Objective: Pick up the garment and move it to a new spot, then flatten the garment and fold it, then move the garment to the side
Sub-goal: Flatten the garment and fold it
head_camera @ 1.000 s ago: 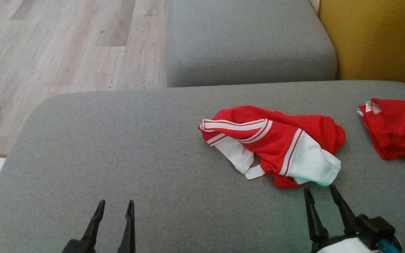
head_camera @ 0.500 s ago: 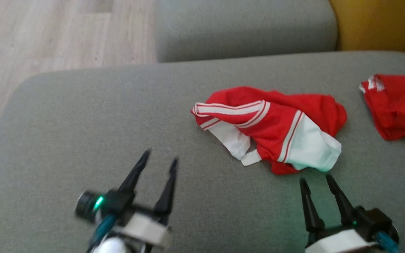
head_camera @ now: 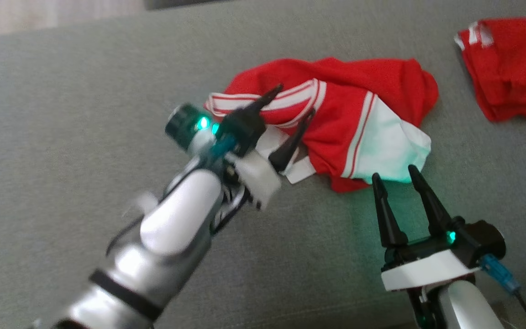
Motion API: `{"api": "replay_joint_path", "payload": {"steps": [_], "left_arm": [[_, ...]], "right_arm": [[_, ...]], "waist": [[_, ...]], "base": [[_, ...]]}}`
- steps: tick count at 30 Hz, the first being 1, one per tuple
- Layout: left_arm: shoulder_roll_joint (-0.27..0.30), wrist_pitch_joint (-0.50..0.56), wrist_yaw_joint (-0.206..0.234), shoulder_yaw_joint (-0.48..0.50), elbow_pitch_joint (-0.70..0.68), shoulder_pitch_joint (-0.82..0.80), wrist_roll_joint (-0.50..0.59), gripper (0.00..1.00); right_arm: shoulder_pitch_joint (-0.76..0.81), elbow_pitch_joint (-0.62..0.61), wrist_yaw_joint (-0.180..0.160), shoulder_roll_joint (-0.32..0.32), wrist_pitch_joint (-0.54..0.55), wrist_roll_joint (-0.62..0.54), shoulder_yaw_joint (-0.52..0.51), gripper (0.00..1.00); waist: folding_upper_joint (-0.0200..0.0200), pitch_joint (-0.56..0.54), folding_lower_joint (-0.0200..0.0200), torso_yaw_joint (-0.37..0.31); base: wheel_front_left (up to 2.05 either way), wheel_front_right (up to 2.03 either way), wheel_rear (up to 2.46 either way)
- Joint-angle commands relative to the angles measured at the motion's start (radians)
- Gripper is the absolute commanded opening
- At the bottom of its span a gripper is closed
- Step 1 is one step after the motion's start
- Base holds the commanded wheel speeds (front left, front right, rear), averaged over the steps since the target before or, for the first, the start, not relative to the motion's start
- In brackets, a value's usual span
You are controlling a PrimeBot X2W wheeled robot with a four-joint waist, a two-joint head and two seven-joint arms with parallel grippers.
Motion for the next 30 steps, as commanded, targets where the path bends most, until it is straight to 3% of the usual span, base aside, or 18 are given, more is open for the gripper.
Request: {"api": "replay_joint_path", "payload": {"steps": [1,7,10,24,25,26,27,30], "left_arm": [[0.003,0.007,0.011,0.011,-0.010,-0.063,-0.011,1.00],[0.003,0.111,0.108,-0.122,0.126,-0.253,-0.135,1.00],[0.003,0.155,0.129,-0.176,0.191,-0.313,-0.187,1.00],[0.003,0.178,0.130,-0.347,0.391,-0.439,-0.304,1.00],[0.003,0.175,0.129,-0.356,0.397,-0.442,-0.309,0.80],[0.003,0.168,0.126,-0.365,0.400,-0.444,-0.315,0.33],[0.003,0.159,0.121,-0.376,0.400,-0.445,-0.320,0.00],[0.003,0.134,0.110,-0.405,0.400,-0.450,-0.333,0.00]], "right_arm": [[-0.034,-0.035,0.007,-0.005,-0.004,-0.003,0.023,1.00],[-0.057,-0.044,0.007,-0.005,-0.004,0.008,0.038,1.00],[-0.069,-0.046,0.007,-0.005,-0.004,0.015,0.047,1.00],[-0.101,-0.045,0.007,-0.005,-0.004,0.041,0.063,1.00],[-0.101,-0.045,0.007,-0.005,-0.004,0.043,0.062,1.00],[-0.101,-0.044,0.007,-0.005,-0.004,0.044,0.062,1.00],[-0.101,-0.043,0.007,-0.005,-0.004,0.045,0.061,1.00],[-0.098,-0.041,0.007,-0.005,-0.004,0.046,0.060,1.00]], "waist": [[0.0000,0.063,-0.0004,-0.053],[0.0000,0.132,-0.0004,-0.092],[0.0000,0.153,-0.0004,-0.110],[0.0000,0.190,-0.0004,-0.173],[0.0000,0.189,-0.0004,-0.175],[0.0000,0.188,-0.0004,-0.176],[0.0000,0.185,-0.0004,-0.176],[0.0000,0.170,-0.0004,-0.174]], "base": [[0.00,0.00,0.00],[0.00,0.00,0.00],[0.00,0.00,0.00],[0.00,0.00,0.00],[0.00,0.00,0.00],[0.00,0.00,0.00],[0.00,0.00,0.00],[0.00,0.00,0.00]]}}
